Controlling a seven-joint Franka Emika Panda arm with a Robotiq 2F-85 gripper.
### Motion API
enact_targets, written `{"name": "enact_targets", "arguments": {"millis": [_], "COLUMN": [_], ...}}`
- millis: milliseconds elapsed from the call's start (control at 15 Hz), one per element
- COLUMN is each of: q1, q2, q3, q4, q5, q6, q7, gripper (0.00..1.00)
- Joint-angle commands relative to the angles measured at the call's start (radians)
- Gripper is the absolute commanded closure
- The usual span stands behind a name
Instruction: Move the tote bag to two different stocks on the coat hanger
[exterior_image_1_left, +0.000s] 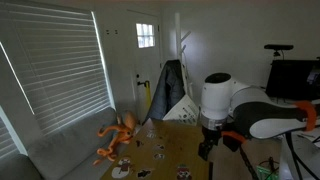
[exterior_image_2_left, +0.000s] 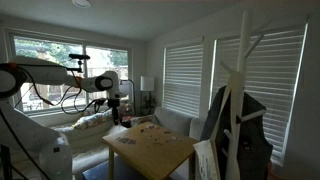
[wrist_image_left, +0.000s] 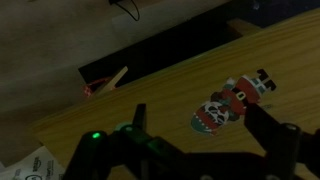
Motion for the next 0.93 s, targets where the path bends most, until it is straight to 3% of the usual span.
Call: {"name": "enact_targets", "arguments": {"millis": [0,600,867], "q1": [0.011,0.011,-0.077], "q2": [0.003,0.003,-0.009], "q3": [-0.009,-0.009,-0.057], "q4": [0.002,0.002,0.042], "q5": [-0.007,-0.007,-0.136], "q6": [-0.002,-0.002,0.021], "q7": [0.006,0.006,0.011], "gripper": [0.00,0.00,0.00]}}
